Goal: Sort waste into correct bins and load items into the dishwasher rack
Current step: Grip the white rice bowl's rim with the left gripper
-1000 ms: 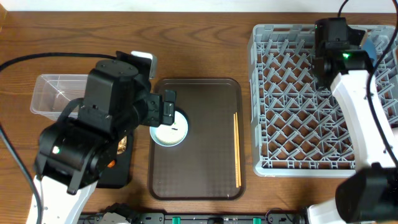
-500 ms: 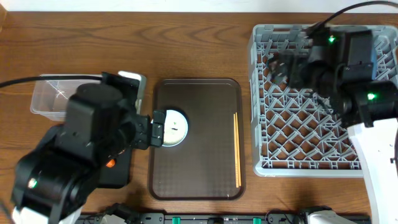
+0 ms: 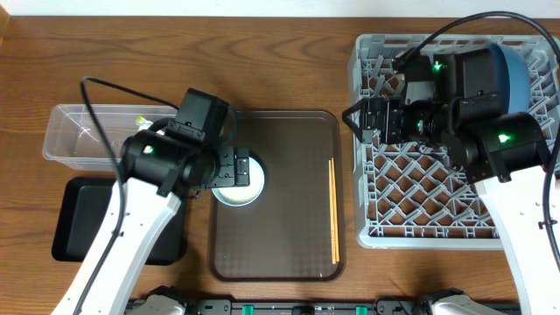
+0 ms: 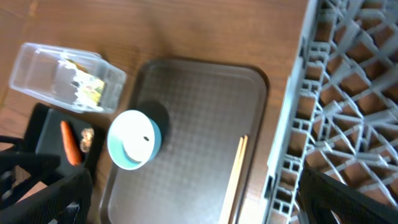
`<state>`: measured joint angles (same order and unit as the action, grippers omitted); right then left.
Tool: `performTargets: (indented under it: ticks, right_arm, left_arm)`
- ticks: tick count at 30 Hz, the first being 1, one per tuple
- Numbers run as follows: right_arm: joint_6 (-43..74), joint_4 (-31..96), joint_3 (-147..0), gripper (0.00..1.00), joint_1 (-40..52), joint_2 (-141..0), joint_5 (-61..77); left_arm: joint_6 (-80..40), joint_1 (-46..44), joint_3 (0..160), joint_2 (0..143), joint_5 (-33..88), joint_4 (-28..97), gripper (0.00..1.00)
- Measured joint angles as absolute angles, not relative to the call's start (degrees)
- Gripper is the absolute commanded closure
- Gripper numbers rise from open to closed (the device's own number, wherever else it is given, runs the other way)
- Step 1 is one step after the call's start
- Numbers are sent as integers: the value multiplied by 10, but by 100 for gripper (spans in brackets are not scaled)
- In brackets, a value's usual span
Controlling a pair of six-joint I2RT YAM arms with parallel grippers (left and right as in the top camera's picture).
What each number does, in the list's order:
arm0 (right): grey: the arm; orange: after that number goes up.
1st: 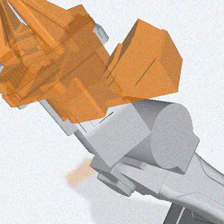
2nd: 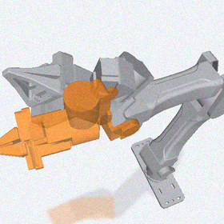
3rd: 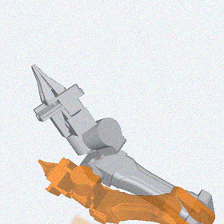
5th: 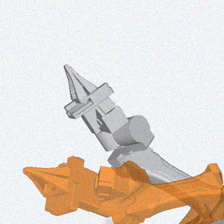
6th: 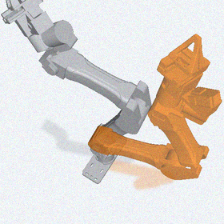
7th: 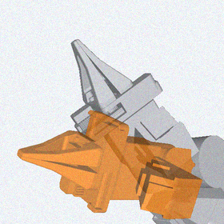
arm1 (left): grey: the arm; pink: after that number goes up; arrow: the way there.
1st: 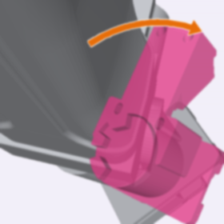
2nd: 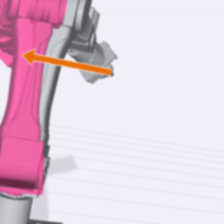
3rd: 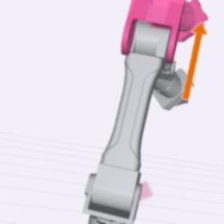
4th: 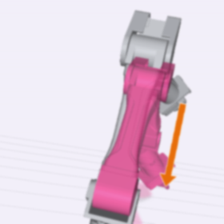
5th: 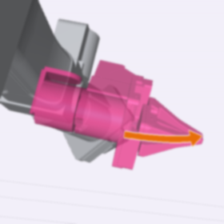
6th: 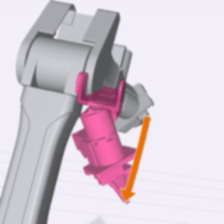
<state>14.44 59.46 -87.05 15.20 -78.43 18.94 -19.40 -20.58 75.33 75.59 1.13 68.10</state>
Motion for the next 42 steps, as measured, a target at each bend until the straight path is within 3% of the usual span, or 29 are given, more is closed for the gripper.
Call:
performTargets:
  ticks: [6,13,20,32,42]
  right_arm:
    - [168,611,-870,1,155,-785,152]
    - [176,617,-870,3,155,-800,144]
    - [178,642,-870,5,156,-832,143]
    - [178,647,-870,4,159,-845,143]
    - [178,641,-870,3,159,-845,144]
  left_arm:
    - [-210,-188,690,781,12,652,12]
    - [-212,-188,633,781,12,586,13]
    - [-214,-188,547,782,11,482,28]
    - [-213,-171,520,833,5,432,31]
    - [-220,-147,520,896,4,404,50]
